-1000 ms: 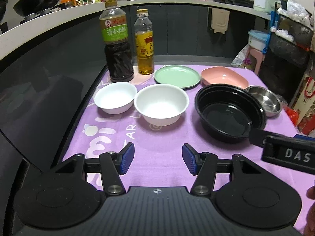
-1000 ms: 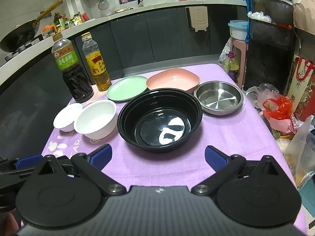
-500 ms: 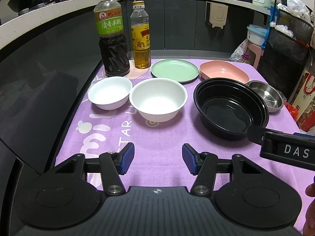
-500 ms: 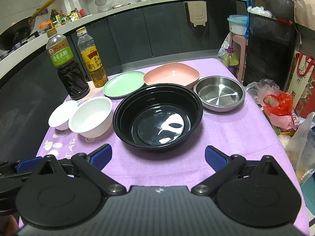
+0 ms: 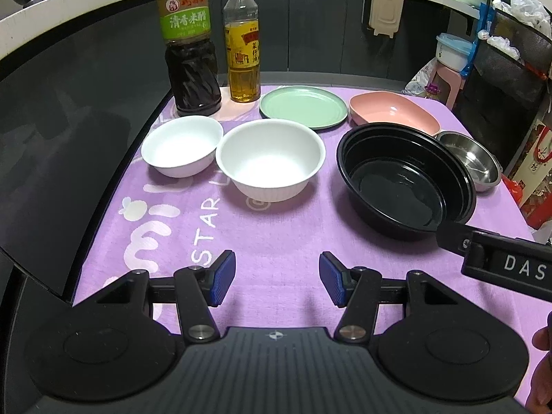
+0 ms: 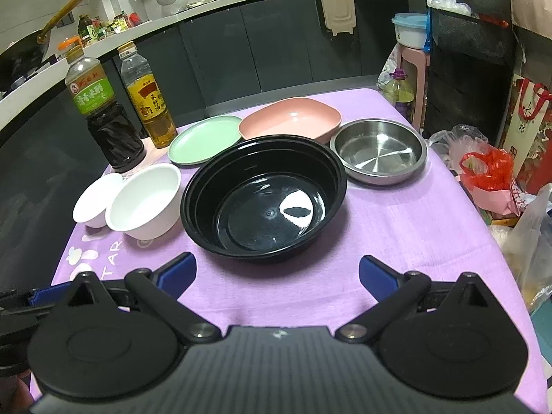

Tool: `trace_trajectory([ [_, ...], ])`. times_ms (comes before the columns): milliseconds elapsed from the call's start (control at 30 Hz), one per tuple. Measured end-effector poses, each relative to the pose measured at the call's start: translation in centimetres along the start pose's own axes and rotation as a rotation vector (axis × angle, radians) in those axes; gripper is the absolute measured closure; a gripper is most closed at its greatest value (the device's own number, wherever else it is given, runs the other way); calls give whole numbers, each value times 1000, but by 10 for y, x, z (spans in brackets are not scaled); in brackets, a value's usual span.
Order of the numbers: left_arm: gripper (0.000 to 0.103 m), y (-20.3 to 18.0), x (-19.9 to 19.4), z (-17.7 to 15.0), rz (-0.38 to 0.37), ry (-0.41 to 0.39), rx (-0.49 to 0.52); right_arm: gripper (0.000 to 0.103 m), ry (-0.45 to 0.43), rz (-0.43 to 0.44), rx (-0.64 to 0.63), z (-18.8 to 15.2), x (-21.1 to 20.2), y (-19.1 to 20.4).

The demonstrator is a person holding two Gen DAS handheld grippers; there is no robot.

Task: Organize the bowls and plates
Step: 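Move both tools toward the rim of the black bowl, then close both tools on the black bowl's rim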

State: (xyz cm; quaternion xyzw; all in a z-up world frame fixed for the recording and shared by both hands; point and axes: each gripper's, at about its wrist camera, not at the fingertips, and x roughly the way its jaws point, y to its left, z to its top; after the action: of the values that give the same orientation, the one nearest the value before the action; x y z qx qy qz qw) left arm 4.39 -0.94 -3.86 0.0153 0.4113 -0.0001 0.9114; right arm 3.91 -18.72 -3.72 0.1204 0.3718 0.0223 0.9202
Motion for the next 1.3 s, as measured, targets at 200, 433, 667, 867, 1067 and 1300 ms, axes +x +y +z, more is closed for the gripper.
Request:
trace_trajectory([
  [200, 52, -2, 3, 3, -6, 7, -3, 27, 4, 2, 8, 3, 4, -4],
  [433, 52, -2, 12, 12, -23, 24, -54, 27, -3, 6, 14, 8, 7, -10],
  [667, 53, -2, 28, 31, -88, 58, -160, 27, 0, 35, 52, 26, 16, -25],
  [867, 53, 1, 44, 43, -186, 91, -284, 29, 19, 52, 110, 35, 25, -43],
  [1067, 53, 1, 64, 51, -211, 139, -354, 36, 57, 82, 153, 41, 39, -55],
  [1300, 53, -7, 84, 58, -244, 190, -369, 44, 89, 104, 182, 45, 55, -62],
])
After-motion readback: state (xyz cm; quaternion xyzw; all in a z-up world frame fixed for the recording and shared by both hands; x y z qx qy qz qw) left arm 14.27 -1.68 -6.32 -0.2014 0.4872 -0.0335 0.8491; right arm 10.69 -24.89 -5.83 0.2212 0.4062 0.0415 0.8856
